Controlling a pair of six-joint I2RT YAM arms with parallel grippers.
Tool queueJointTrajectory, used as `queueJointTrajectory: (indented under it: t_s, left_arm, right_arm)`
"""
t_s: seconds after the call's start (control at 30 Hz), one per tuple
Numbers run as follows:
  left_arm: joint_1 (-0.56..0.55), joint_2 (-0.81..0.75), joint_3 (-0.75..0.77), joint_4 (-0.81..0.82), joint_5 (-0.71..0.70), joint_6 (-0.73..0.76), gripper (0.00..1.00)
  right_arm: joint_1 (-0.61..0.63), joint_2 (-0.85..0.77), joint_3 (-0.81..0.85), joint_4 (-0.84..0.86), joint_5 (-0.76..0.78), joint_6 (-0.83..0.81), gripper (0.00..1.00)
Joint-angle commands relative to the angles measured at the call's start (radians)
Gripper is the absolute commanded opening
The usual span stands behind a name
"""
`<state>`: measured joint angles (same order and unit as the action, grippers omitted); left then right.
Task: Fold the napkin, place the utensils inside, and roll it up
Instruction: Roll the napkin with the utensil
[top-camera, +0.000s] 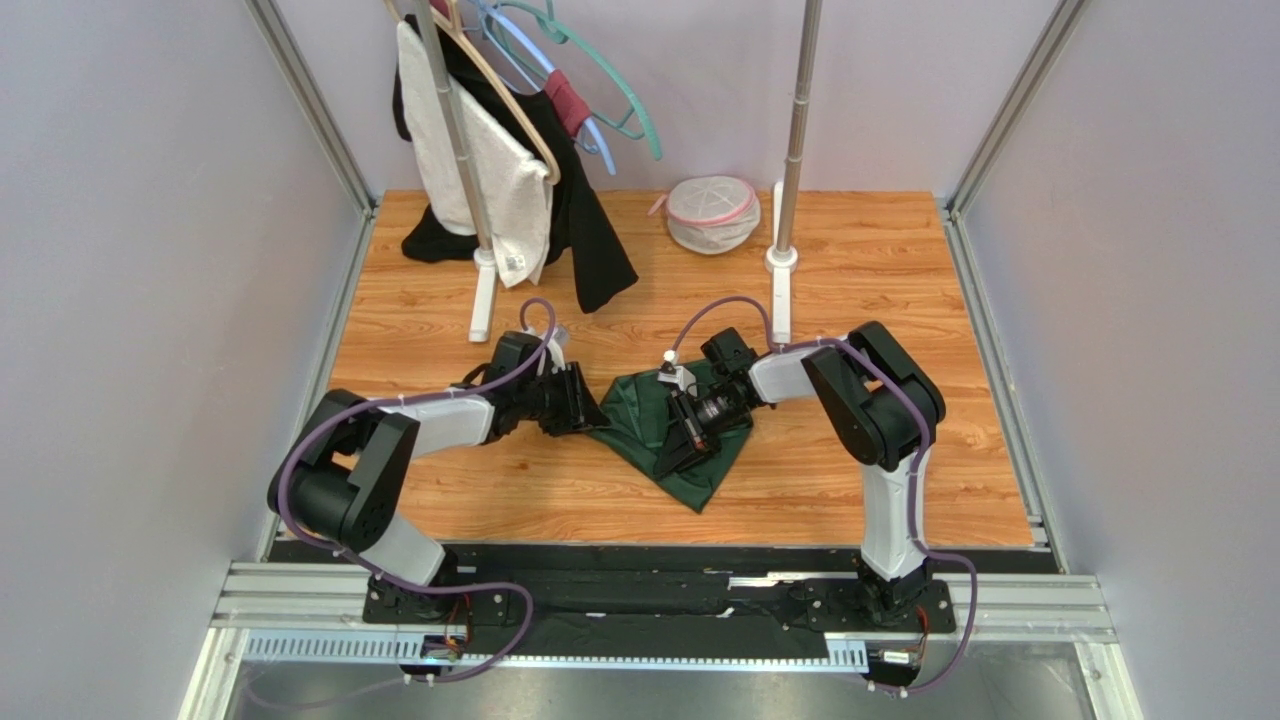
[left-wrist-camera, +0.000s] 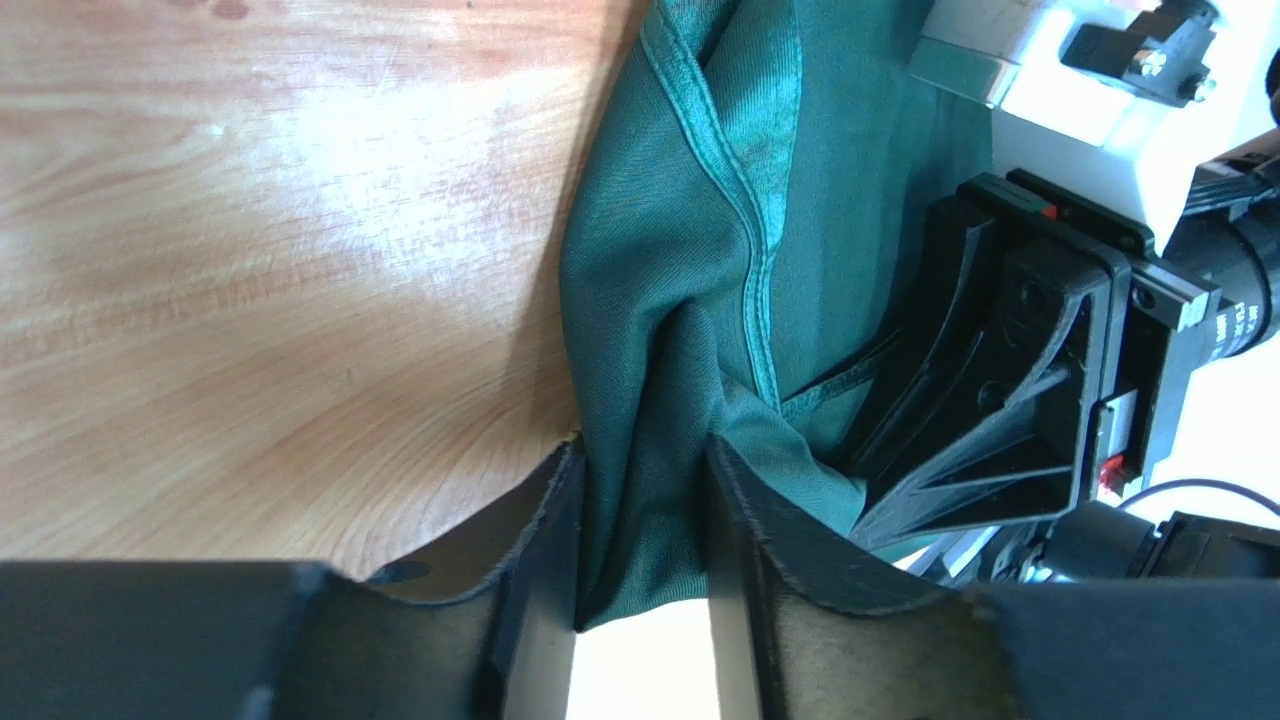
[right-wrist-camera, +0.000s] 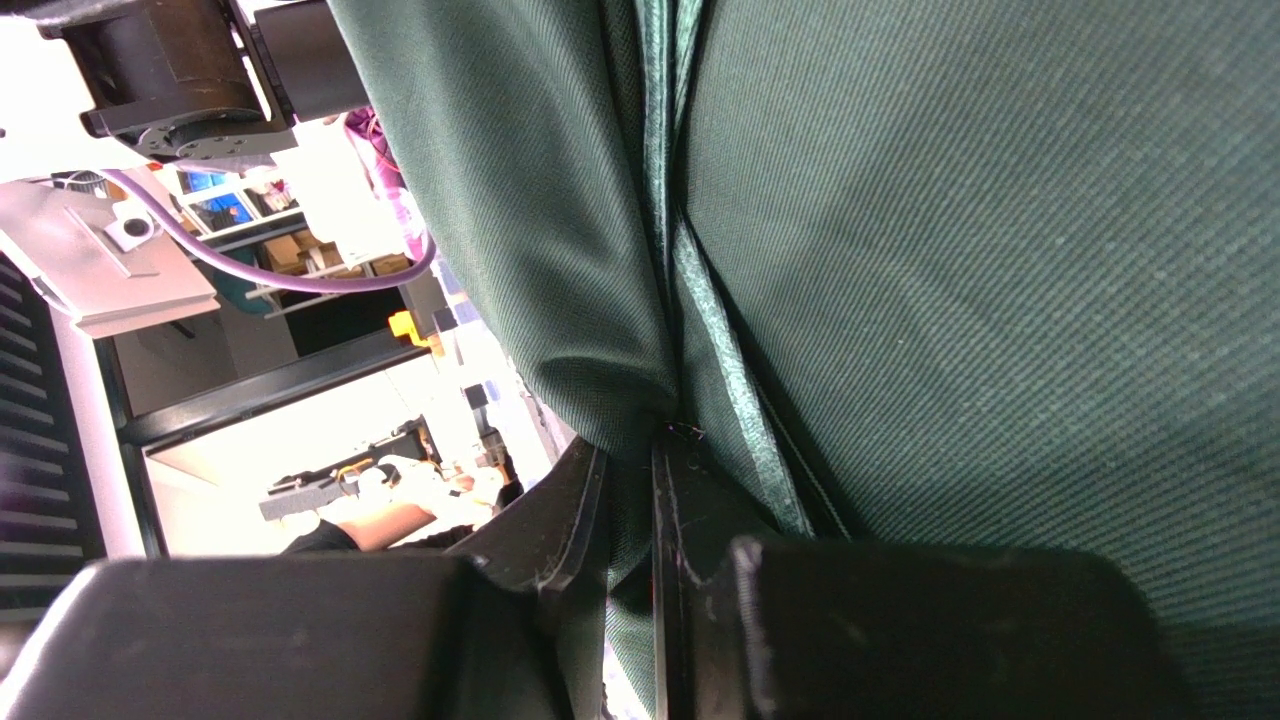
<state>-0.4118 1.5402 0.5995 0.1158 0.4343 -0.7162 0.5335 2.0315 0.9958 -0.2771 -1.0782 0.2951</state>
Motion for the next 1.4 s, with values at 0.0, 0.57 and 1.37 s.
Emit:
queueJointTrajectory:
  t_s: [0.0,0.57,1.37]
  left_arm:
    - [0.005,0.012,0.058,-0.039,-0.006,0.009,0.31]
    - [0.048,0.106,0.267,-0.429,-0.017,0.155,0.00]
    - [0.114,0.221,0.395,-0.593,0.057,0.261,0.00]
  right_arm:
    - [-0.004,0.026,-0.010,-0.034,0.222,-0.045,0.00]
    - [0.017,-0.175,0.067,-0.134,0.333,-0.088,0.42]
    - [0.589,-0.346,-0.006,0.210,1.336,-0.393,0.56]
